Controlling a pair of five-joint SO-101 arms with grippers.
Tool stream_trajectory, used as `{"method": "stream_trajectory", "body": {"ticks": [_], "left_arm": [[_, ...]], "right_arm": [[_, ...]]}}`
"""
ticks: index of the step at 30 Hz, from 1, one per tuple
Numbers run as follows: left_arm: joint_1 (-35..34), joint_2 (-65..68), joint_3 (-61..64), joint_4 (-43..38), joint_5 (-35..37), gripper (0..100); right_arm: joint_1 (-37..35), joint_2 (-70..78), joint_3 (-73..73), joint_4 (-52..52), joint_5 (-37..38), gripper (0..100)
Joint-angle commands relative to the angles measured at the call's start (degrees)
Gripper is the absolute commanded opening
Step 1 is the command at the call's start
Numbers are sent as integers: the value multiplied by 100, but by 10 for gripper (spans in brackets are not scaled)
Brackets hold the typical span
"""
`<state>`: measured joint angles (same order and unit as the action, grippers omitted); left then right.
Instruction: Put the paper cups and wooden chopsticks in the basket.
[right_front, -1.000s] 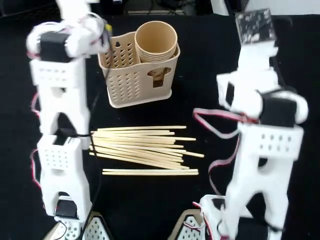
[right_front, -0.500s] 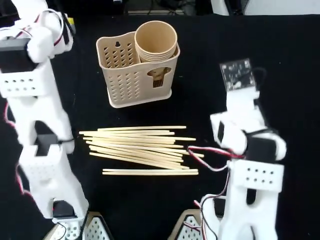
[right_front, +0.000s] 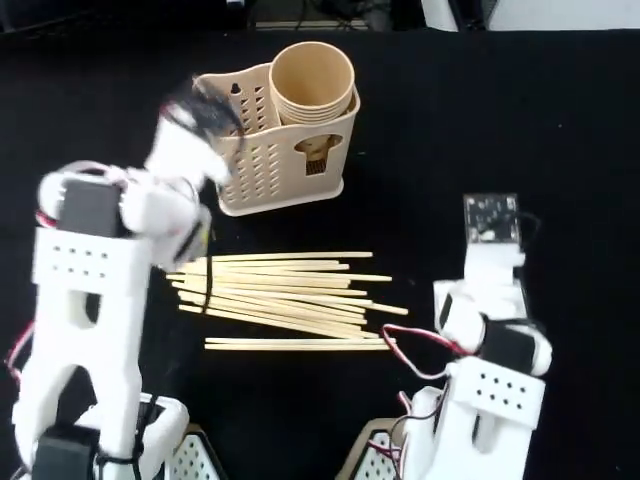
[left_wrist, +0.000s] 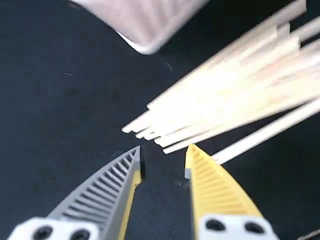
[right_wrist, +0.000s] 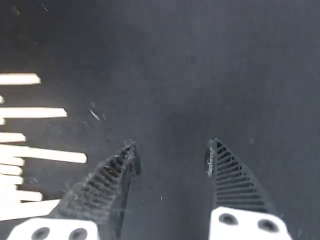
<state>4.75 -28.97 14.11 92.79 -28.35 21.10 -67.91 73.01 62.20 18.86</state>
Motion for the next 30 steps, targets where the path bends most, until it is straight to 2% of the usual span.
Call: {"method": "stream_trajectory", "body": {"ticks": [1,3,7,10,19,25,30], "left_arm": [[171,-246,1692,-958,-457,161],[295,-246,2360,-1442,-695,186],[620,-246,3187,-2136,-765,302],[1015,-246,3547,-2488,-800,292],[2123,-246,4031,-2804,-809,291],[1886,-211,4505,-3789,-809,290],[1868,299,4426,-3938,-800,289]], "right_arm": [[404,-277,312,-255,35,222],[598,-400,576,-431,35,222],[721,-637,1130,-765,26,222],[721,-813,1358,-818,26,222],[686,-1279,1657,-782,26,222],[703,-1288,1657,-774,26,222],[695,-1288,1657,-774,26,222]]}}
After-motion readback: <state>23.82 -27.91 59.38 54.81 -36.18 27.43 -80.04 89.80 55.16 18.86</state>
